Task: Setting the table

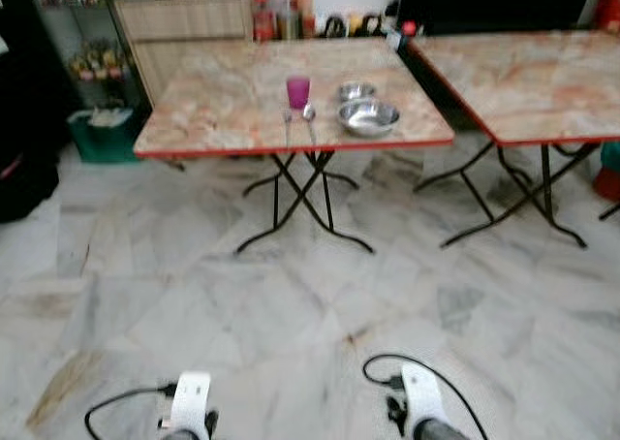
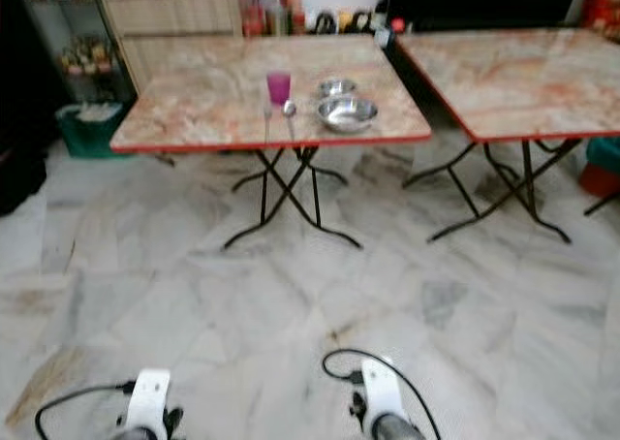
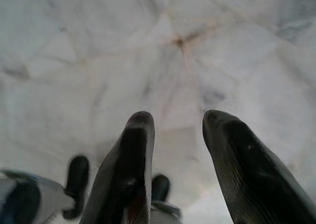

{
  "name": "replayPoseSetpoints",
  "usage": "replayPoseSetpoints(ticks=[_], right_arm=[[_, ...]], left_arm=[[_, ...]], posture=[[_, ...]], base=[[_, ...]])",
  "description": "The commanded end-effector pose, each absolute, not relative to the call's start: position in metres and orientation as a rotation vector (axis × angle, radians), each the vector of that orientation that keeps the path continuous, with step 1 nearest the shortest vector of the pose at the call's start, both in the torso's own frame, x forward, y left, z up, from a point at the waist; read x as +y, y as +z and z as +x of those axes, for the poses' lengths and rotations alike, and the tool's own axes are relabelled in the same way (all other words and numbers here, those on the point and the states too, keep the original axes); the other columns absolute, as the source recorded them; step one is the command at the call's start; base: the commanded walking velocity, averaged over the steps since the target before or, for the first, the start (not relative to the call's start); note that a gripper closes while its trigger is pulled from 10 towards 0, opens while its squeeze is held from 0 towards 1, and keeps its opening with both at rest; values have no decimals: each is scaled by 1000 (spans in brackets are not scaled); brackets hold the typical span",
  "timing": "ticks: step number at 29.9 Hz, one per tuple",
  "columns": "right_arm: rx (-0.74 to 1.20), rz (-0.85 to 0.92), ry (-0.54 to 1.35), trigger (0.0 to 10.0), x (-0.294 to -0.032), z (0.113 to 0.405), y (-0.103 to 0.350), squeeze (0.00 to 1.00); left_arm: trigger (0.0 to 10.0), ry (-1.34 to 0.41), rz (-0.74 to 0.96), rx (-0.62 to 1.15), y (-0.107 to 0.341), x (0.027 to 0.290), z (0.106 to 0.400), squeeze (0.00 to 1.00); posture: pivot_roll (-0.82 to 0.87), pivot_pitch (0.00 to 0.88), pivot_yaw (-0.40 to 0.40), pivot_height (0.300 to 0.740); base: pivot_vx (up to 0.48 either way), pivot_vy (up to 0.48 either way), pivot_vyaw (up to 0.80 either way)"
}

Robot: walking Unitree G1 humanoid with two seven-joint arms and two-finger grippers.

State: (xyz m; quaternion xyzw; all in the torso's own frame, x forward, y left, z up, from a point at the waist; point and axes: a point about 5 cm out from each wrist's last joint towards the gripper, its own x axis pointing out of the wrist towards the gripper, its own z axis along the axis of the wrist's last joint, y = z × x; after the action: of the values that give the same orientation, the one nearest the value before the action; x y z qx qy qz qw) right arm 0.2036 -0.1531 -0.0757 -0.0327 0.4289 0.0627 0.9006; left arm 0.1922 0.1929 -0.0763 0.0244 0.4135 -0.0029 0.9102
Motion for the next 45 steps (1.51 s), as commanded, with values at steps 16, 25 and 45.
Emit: replayPoseSetpoints(ticks=[16, 25, 45], right_arm=[[893, -72, 83, 10000, -166, 202, -76, 0], [889, -71, 83, 10000, -167, 203, -75, 0], [895, -80, 93, 10000, -166, 202, -76, 0]], left_arm=[[10000, -26, 59, 846, -73, 189, 199, 0], [10000, -12, 52, 840, -72, 191, 201, 0], [10000, -15, 63, 839, -73, 191, 199, 0]], posture=[[4, 0, -7, 728], [5, 0, -10, 728], [0, 0, -4, 728]], base=[[300, 0, 0], [302, 0, 0], [341, 0, 26]])
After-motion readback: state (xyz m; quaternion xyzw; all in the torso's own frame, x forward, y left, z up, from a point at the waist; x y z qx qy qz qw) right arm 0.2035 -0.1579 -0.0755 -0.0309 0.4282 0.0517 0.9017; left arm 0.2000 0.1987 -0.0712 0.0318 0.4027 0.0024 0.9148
